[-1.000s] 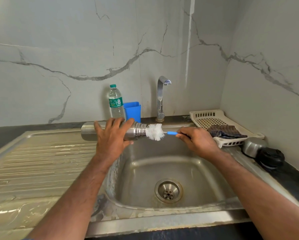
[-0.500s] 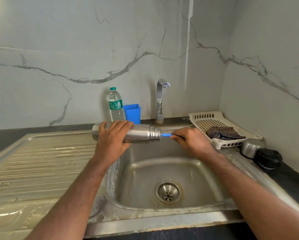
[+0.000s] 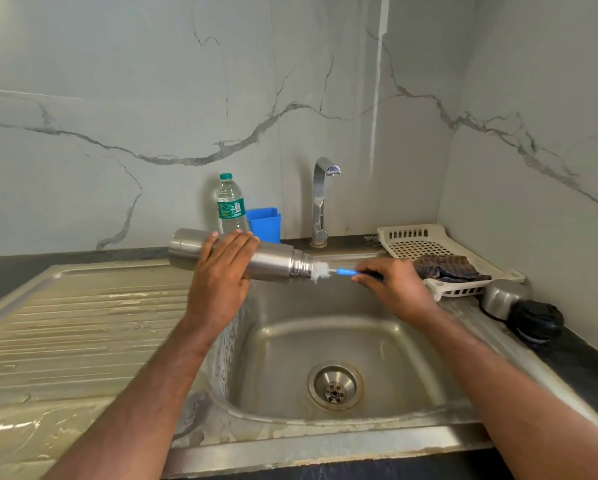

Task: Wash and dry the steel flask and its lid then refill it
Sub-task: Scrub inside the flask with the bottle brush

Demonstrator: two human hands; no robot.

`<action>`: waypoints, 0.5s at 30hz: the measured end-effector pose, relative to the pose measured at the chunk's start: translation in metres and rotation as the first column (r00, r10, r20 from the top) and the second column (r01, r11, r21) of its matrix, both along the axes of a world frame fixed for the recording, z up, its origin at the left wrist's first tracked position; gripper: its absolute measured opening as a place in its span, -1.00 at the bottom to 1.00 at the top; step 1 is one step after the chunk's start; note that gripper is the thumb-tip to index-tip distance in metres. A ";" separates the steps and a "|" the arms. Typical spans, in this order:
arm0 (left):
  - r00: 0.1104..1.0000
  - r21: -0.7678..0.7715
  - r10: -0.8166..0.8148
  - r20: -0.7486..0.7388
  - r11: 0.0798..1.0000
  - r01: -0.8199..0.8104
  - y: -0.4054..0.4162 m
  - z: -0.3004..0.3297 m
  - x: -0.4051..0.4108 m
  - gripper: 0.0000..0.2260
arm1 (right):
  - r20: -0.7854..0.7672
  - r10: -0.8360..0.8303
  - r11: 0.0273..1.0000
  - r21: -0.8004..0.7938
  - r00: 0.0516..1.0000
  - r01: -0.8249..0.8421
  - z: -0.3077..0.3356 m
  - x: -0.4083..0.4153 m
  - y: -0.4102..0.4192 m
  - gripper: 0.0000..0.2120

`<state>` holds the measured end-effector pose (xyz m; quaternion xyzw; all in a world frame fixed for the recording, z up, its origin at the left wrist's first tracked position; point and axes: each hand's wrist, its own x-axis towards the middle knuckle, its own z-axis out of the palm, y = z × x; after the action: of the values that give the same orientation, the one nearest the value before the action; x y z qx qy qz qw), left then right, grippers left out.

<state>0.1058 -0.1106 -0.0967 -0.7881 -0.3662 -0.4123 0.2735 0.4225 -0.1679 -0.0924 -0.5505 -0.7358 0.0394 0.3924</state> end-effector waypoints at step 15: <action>0.998 -0.114 0.025 0.063 0.993 -0.017 0.002 0.000 -0.015 -0.26 | 0.151 -0.109 0.964 0.256 0.982 0.068 0.002 0.007 0.005 -0.95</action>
<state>0.0904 -0.1087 -0.0962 -0.7848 -0.4060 -0.4130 0.2205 0.4290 -0.1629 -0.0899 -0.5305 -0.7393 -0.1164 0.3980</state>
